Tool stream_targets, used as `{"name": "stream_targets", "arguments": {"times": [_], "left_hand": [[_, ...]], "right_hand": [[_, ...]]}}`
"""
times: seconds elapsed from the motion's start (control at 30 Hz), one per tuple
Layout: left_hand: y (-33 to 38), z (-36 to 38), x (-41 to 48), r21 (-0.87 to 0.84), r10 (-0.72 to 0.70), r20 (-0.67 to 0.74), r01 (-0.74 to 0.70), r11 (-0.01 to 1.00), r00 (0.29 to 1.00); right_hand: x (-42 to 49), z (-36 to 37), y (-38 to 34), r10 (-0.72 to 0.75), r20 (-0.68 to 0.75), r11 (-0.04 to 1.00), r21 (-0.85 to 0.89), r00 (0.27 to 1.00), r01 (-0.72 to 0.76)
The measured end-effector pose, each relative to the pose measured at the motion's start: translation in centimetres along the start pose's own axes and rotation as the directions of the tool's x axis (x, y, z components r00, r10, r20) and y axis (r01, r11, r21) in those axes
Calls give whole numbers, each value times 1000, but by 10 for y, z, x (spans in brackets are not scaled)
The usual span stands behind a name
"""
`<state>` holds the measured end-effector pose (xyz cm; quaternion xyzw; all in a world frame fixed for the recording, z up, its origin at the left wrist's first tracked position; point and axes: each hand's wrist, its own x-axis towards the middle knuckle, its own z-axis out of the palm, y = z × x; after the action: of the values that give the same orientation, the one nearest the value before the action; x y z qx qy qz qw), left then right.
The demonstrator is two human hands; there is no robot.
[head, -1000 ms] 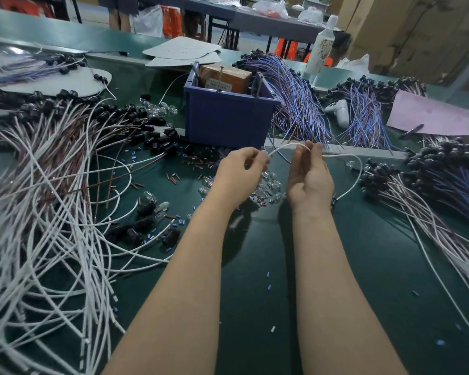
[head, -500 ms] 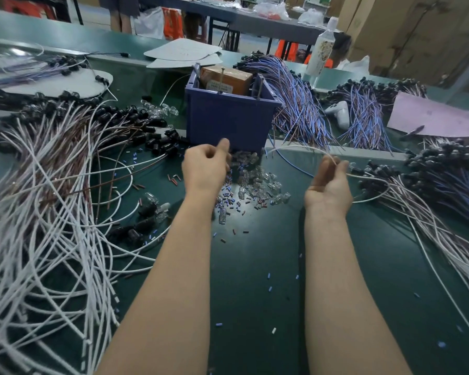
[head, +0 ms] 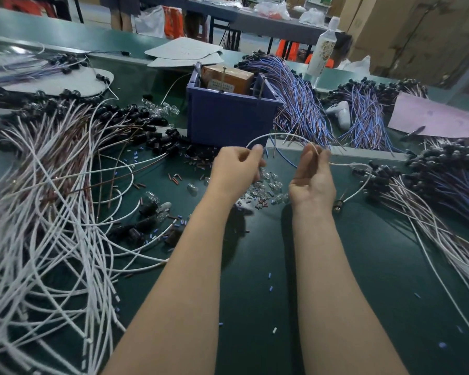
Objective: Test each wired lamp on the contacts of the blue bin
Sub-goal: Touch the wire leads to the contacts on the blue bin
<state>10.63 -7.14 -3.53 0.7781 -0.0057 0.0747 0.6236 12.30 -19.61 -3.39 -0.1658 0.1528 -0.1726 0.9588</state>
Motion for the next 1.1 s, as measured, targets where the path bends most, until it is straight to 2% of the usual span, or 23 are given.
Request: {"name": "stream_targets", "arguments": {"times": [0.07, 0.13, 0.2, 0.27, 0.4, 0.53, 0.6, 0.67, 0.73, 0.83, 0.9, 0.97, 1.1], "left_hand": [[1, 7, -1, -120, -59, 108, 72, 990, 992], [1, 9, 0, -324, -142, 89, 164, 932, 986], [1, 4, 3, -529, -227, 38, 212, 822, 973], [0, -2, 5, -644, -287, 30, 238, 727, 957], [3, -3, 1, -558, -367, 142, 381, 737, 919], [11, 0, -4, -456, -330, 410, 504, 734, 851], [13, 3, -3, -489, -306, 379, 470, 735, 873], [12, 6, 0, -545, -272, 246, 365, 755, 930], [9, 5, 1, -628, -214, 144, 257, 735, 966], [7, 3, 3, -728, -145, 98, 171, 664, 985], [6, 3, 3, -709, -100, 68, 119, 695, 993], [4, 6, 4, -647, -75, 10, 64, 760, 997], [1, 9, 4, -525, -81, -51, 42, 850, 995]], "right_hand": [[0, 0, 1, 7, 8, 998, -67, 1000, -7], [0, -2, 2, 17, 16, 993, -118, 1000, -15], [1, -3, 2, 25, 21, 990, -138, 999, -22], [1, -3, 2, 30, 25, 989, -144, 999, -26], [1, -1, 4, 52, 63, 990, -131, 997, -43], [2, 0, 7, 63, 137, 980, -194, 989, -36], [1, -1, 8, 80, 170, 957, -288, 982, -28], [-1, -2, 11, 102, 191, 902, -431, 976, -10], [-3, -1, 13, 119, 200, 823, -568, 973, 16], [-7, 0, 17, 148, 224, 733, -679, 963, 45], [-9, 0, 20, 157, 244, 687, -723, 957, 72], [-11, 1, 23, 161, 246, 683, -727, 956, 72], [-14, 4, 26, 171, 261, 781, -624, 950, 31]]}}
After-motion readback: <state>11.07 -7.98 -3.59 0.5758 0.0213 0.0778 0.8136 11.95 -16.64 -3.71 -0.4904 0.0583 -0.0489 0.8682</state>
